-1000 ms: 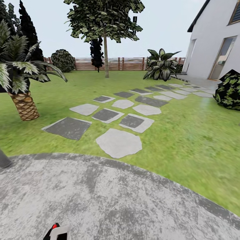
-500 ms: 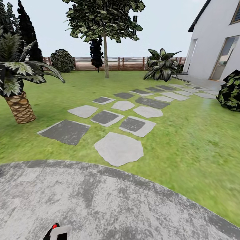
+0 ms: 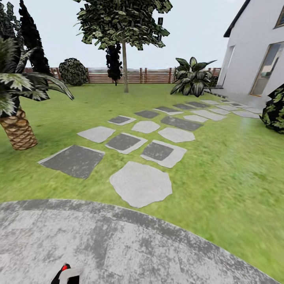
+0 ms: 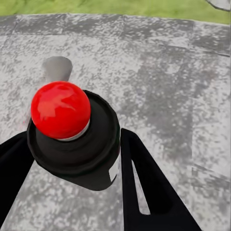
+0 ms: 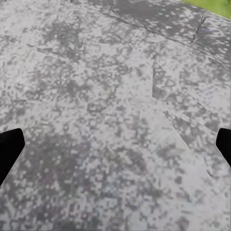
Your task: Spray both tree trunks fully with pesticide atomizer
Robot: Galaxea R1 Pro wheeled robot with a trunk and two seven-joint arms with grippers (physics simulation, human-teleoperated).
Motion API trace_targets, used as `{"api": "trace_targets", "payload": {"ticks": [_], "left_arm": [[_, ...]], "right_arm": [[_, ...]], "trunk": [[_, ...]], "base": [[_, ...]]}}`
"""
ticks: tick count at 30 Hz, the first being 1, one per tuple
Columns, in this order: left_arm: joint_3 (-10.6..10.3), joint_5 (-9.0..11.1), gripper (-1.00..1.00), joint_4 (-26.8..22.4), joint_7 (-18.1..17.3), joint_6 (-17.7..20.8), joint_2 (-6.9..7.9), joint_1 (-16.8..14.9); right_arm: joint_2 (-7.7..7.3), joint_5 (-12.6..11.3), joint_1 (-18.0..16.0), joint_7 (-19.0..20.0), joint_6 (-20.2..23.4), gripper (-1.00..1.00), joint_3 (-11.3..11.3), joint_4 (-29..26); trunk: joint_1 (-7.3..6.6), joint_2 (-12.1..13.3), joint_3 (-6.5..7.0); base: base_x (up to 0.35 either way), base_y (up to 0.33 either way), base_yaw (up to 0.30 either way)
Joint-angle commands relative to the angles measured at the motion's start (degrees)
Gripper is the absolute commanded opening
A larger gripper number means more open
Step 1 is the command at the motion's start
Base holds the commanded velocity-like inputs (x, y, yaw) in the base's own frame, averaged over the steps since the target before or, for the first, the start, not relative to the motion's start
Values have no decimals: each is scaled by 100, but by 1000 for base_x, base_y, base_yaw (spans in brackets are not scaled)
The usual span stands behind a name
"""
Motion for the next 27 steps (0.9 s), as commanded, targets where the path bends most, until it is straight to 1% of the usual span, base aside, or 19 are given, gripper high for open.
{"api": "trace_targets", "payload": {"ticks": [1, 27], "left_arm": [[18, -51, -100, 6, 25, -15, -2, -4], [17, -57, -100, 8, 25, -15, -2, -4]], "right_arm": [[0, 12, -2, 40, -12, 100, -49, 0], [0, 12, -2, 40, -12, 100, -53, 0]], "trunk": [[2, -2, -5], [2, -2, -5]], "base": [[337, 0, 0], [337, 0, 0]]}}
